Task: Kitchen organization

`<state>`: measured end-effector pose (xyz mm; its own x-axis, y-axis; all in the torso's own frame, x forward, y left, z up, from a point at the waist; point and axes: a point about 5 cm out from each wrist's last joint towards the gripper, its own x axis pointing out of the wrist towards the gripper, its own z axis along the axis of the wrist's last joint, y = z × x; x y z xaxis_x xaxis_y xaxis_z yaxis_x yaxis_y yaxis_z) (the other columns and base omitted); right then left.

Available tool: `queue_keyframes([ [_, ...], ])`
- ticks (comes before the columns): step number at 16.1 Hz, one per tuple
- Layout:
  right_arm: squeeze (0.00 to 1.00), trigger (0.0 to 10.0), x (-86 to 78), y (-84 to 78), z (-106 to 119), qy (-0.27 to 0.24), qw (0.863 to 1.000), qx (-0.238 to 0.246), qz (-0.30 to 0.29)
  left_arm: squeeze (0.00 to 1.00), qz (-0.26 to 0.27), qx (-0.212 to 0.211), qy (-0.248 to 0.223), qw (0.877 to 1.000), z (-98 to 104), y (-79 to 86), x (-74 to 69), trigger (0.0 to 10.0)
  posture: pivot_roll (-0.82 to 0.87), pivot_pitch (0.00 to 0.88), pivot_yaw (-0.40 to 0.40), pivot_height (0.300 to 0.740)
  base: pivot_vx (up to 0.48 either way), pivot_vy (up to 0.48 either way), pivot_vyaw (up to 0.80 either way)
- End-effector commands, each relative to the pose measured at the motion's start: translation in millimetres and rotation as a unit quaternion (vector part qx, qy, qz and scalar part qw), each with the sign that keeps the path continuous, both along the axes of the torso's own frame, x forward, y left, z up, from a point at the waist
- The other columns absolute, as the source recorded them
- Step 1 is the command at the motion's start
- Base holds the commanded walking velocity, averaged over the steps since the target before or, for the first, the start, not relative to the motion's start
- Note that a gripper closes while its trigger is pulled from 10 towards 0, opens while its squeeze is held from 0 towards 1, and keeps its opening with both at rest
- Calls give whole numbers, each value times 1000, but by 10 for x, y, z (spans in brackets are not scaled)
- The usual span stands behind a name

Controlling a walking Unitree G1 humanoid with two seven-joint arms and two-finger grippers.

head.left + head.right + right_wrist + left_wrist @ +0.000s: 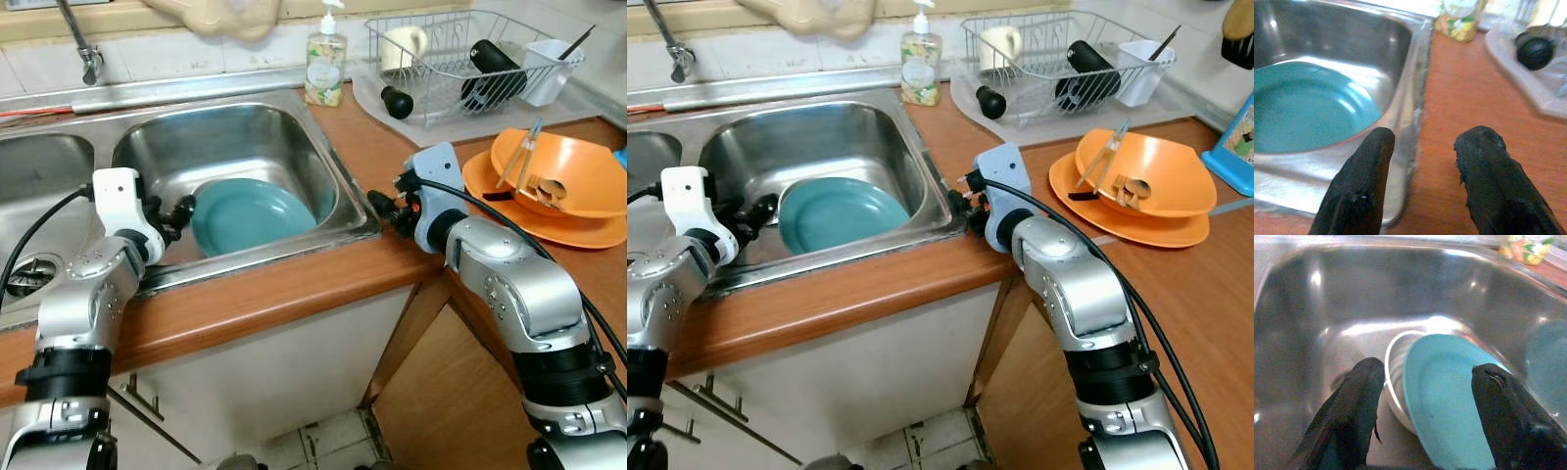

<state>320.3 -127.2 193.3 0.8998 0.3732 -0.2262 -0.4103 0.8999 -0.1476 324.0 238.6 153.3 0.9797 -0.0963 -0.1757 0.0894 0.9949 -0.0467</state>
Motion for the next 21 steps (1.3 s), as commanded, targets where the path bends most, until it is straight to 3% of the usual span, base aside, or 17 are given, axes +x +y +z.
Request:
queue_keyframes([
  [1, 1000, 10000, 50, -78, 14, -8, 999, -15, -31, 1000, -50, 37, -45, 997, 153, -132, -39, 10000, -65, 0, 3, 740, 0, 0, 0],
  [2, 1000, 10000, 52, -82, 10, -8, 999, -17, -34, 1000, -59, 39, -48, 996, 164, -154, -48, 10000, -65, 0, 3, 740, 0, 0, 0],
  [4, 1000, 10000, 75, -133, -45, 1, 998, -34, -61, 1000, -125, 46, -80, 988, 260, -357, -131, 10000, -64, 0, 3, 740, 0, 0, 0],
  [7, 1000, 10000, 108, -259, -77, 2, 993, -43, -107, 1000, -187, 22, -99, 977, 283, -550, -285, 10000, -69, 0, 10, 740, 0, 0, 0],
  [8, 1000, 10000, 115, -284, -77, 0, 992, -46, -116, 878, -196, 22, -97, 976, 272, -575, -309, 10000, -69, 0, 10, 740, 0, 0, 0],
  [9, 1000, 10000, 138, -352, -86, -2, 989, -52, -137, 467, -223, 19, -91, 970, 236, -652, -378, 10000, -68, 0, 8, 740, 0, 0, 0],
  [10, 514, 10000, 153, -393, -93, -3, 987, -54, -150, 39, -245, 14, -86, 966, 209, -712, -432, 10000, -68, 0, 7, 740, 0, 0, 0],
  [11, 0, 10000, 164, -432, -104, -2, 985, -64, -161, 0, -269, 11, -79, 960, 175, -783, -490, 10000, -68, 0, 5, 740, 0, 0, 0],
  [15, 0, 10000, 186, -497, -151, 10, 982, -68, -174, 0, -316, 12, -60, 947, 93, -889, -610, 10000, -72, 0, 6, 740, 0, 0, 0],
  [21, 0, 10000, 281, -628, -197, 27, 980, -62, -186, 0, -319, 16, -55, 946, 77, -899, -617, 10000, -75, 0, 6, 740, 0, 0, 0],
])
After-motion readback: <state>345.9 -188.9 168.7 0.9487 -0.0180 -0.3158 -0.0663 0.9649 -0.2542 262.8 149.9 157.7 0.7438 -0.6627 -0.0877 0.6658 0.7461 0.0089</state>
